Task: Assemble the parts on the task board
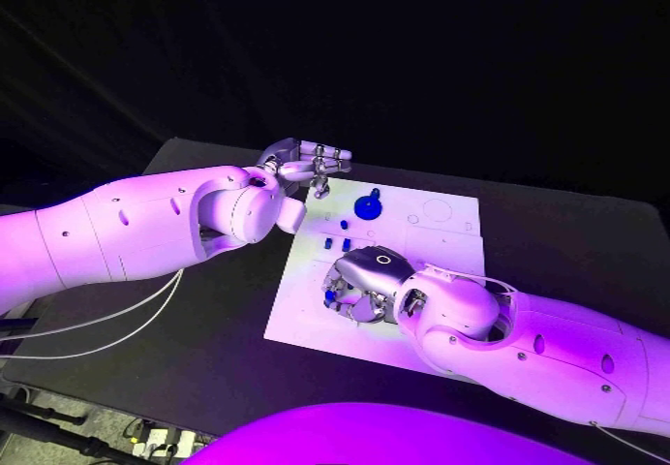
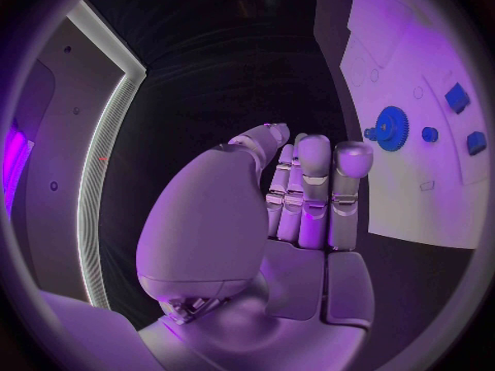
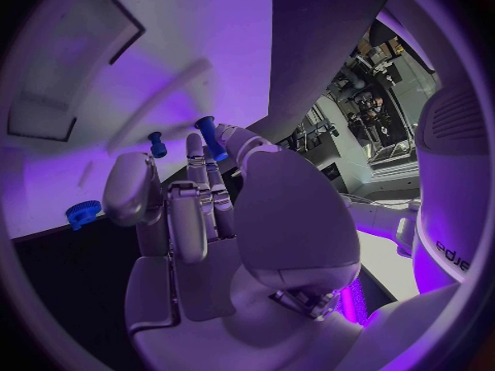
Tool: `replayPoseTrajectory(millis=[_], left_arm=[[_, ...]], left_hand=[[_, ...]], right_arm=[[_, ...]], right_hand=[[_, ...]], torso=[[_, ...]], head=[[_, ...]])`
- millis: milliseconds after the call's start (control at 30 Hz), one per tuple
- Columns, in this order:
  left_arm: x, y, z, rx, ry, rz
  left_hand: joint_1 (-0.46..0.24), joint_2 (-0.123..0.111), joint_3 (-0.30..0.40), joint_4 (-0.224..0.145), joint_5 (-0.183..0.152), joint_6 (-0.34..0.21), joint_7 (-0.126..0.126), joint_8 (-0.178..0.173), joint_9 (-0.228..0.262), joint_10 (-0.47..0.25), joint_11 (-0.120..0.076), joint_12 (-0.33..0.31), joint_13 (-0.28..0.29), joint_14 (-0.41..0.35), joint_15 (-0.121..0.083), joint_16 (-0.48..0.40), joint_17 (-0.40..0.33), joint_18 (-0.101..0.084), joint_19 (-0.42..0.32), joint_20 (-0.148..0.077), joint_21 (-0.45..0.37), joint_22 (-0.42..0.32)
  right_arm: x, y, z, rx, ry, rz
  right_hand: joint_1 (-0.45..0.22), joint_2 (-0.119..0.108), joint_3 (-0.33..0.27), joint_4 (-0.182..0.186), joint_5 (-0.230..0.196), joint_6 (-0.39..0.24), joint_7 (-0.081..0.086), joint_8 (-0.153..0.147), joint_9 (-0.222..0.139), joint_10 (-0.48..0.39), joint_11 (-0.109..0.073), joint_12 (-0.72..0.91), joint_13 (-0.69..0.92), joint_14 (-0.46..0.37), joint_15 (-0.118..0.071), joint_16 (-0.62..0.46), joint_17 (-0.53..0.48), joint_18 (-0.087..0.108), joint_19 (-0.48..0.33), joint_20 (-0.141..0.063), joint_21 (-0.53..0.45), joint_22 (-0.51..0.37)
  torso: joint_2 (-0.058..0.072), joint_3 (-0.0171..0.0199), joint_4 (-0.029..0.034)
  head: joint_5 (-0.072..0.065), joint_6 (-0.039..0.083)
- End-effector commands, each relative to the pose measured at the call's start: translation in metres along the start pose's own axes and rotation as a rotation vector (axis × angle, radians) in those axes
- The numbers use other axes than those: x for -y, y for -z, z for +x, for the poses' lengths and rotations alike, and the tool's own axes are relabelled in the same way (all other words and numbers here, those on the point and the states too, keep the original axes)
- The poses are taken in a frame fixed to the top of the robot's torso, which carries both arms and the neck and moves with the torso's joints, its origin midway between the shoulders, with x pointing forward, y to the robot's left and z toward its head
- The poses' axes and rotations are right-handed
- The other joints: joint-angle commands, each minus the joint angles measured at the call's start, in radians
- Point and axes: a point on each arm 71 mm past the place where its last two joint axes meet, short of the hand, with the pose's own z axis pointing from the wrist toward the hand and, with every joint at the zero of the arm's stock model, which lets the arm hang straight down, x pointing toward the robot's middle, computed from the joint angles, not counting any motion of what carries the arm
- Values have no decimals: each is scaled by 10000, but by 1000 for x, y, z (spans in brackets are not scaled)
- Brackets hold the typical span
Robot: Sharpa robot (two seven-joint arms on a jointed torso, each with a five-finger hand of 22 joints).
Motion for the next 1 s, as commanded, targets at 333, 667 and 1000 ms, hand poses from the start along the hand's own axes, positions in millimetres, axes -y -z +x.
replayPoseTrajectory(millis=[333, 667, 1000], left_arm=[[1, 0, 2, -165, 64, 15], [1, 0, 0, -141, 58, 8], [-1, 2, -3, -96, 28, -3]], left_hand=[[44, 56, 8, -59, 7, -74, -15, -14, -10, -65, 16, 65, 15, -63, -24, -41, -13, 94, -48, 39, -54, -8], [37, 59, 6, -56, 7, -76, -14, -13, -10, -71, 17, 70, 16, -65, -22, -44, -18, 92, -42, 40, -48, -2], [34, 57, 2, -58, 5, -79, -14, -12, -11, -76, 18, 74, 17, -66, -22, -47, -24, 92, -42, 41, -51, -4]], right_arm=[[1, 6, -4, 568, -107, 210], [18, 46, -31, 1825, -1468, 294], [98, 125, -52, 1532, -3805, 3836]], right_hand=[[-233, -157, -650, -25, -463, -1947, -282, -25, -511, -337, -52, 82, 119, 524, 30, -239, 100, -193, 342, 52, 649, 746], [-39, 119, -2060, 250, -501, -1475, 19, 445, -390, -110, -91, 780, 427, 448, -14, -465, -319, -135, 230, 14, 279, 659], [-1378, 341, -3673, 1505, 1333, 273, -551, 1722, 325, 2692, -738, 11146, 10579, 736, -522, 184, 843, -312, 641, -450, 1183, 1162]], torso=[[-9, 10, -3], [-39, -5, -27], [-210, -11, -272]], head=[[-32, 50], [-409, 208], [-1370, 257]])
